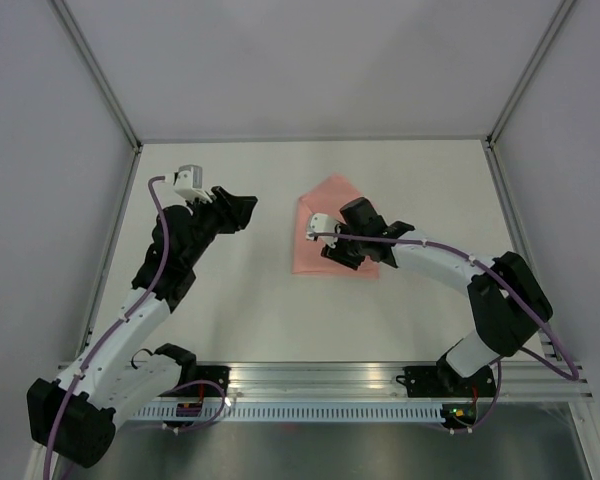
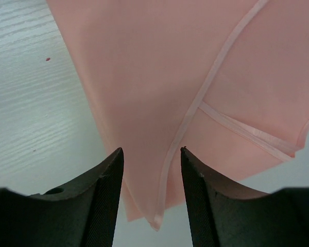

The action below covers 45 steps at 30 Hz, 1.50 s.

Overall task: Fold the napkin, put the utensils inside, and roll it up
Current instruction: Roll the napkin at the center of the board.

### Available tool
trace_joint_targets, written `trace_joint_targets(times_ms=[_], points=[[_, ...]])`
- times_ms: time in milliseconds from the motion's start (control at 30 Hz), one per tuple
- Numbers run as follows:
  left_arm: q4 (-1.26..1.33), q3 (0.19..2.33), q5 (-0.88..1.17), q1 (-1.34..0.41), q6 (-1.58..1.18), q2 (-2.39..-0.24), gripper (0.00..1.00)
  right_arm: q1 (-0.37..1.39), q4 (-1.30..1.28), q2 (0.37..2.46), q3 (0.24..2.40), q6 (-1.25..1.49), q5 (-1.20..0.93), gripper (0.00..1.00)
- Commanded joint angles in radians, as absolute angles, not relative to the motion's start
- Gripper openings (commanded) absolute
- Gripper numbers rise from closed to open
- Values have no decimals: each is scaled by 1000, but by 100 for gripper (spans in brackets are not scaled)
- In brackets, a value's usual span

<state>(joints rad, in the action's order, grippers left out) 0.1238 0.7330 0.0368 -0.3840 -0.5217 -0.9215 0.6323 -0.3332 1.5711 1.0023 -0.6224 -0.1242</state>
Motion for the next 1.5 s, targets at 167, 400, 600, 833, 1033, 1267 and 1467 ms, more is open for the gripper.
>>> trace_joint_targets(times_ms=[167, 400, 600, 833, 1033, 1267, 1467], points=[[54, 765, 67, -385, -437, -861, 56, 655, -293, 1609, 982, -709, -112, 58], [51, 759, 80, -385, -431, -870, 57, 653, -308, 1640, 966, -741, -155, 58], [54, 758, 94, -385, -434, -896, 58, 653, -314, 1660, 963, -756, -166, 58], [77, 752, 109, -385, -436, -920, 59, 653, -327, 1680, 969, -758, -176, 58], [86, 746, 120, -385, -433, -943, 59, 653, -377, 1684, 983, -761, -216, 59], [100, 744, 133, -385, -428, -969, 58, 650, -425, 1755, 1026, -770, -210, 56], [103, 742, 150, -385, -411, -986, 58, 637, -448, 1782, 1045, -772, -227, 52]])
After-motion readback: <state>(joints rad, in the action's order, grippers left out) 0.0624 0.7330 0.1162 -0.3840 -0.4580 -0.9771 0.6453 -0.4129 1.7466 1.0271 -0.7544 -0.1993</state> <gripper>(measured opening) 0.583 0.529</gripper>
